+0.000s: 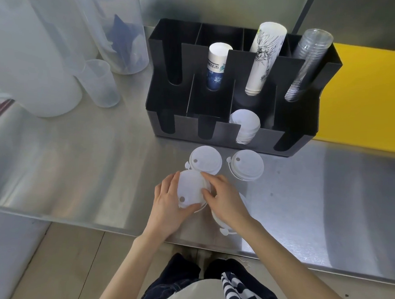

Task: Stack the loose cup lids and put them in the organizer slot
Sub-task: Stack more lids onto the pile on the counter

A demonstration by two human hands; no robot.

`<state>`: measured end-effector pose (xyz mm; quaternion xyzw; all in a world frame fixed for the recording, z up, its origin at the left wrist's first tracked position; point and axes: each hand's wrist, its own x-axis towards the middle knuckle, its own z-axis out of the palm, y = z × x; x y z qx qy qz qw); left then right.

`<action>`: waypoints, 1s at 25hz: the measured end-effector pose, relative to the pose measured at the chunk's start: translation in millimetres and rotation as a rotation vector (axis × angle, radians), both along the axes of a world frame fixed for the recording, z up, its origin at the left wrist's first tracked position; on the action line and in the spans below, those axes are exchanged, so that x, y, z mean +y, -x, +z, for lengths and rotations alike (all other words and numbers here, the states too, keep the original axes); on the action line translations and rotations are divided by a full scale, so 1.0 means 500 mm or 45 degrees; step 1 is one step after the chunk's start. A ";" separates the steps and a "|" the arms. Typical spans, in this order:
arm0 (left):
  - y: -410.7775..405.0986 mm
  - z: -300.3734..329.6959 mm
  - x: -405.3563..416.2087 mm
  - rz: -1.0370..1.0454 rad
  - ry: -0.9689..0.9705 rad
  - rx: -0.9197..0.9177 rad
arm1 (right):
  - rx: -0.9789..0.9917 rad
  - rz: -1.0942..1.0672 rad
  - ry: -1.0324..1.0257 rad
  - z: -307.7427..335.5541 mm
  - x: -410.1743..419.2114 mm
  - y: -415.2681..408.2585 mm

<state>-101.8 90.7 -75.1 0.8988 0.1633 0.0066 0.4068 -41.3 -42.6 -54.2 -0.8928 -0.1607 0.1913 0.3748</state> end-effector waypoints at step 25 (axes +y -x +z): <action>-0.034 -0.016 -0.101 -0.036 0.539 0.280 | 0.211 -0.495 -0.096 -0.045 -0.174 0.010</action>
